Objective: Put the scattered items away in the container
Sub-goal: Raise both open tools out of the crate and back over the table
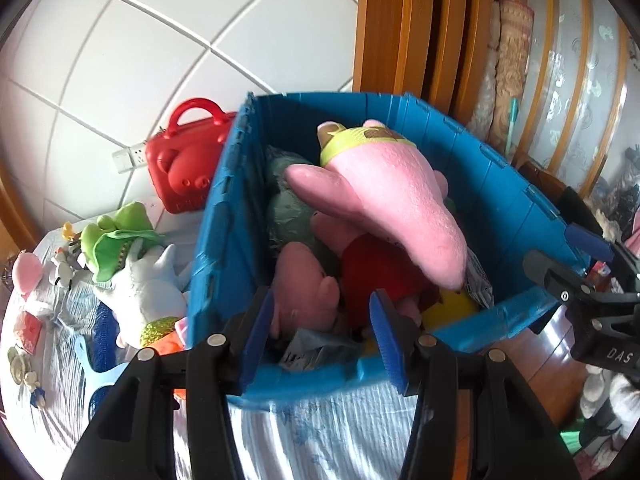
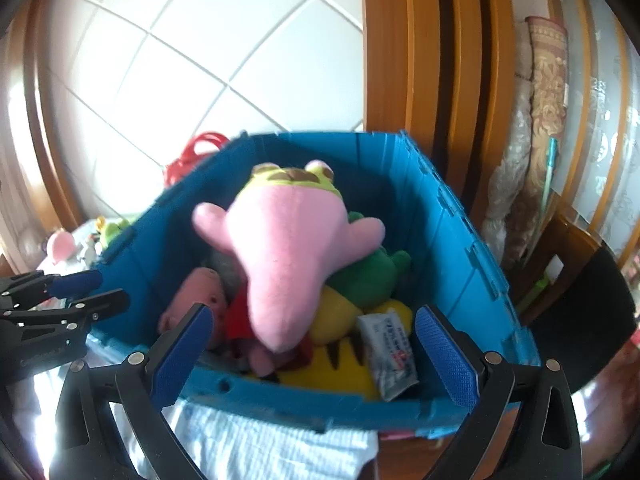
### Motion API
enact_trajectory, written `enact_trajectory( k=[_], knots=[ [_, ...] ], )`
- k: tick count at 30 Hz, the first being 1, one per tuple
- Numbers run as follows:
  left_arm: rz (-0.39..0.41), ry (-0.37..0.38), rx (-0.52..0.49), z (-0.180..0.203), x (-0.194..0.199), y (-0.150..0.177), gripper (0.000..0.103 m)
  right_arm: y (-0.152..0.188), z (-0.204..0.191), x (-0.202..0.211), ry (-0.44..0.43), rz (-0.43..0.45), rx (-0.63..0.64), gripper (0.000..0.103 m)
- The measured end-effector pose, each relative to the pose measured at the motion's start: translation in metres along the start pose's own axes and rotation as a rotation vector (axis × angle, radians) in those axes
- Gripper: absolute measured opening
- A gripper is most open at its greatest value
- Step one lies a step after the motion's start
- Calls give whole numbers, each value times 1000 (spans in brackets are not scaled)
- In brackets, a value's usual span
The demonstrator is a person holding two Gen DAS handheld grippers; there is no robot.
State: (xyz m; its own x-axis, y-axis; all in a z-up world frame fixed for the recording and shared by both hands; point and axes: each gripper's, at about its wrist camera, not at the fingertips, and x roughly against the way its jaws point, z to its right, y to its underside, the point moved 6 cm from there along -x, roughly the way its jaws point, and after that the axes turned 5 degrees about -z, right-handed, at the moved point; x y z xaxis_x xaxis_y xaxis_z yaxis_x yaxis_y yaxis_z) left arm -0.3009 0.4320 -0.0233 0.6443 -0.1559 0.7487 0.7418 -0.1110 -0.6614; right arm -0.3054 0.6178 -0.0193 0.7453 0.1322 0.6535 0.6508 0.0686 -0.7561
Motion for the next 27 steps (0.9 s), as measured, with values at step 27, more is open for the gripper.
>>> enact_trajectory(
  k=[27],
  knots=[
    [-15,5,35,-111,44,99,49,71,-116,27,7,-39,-23,103]
  ],
)
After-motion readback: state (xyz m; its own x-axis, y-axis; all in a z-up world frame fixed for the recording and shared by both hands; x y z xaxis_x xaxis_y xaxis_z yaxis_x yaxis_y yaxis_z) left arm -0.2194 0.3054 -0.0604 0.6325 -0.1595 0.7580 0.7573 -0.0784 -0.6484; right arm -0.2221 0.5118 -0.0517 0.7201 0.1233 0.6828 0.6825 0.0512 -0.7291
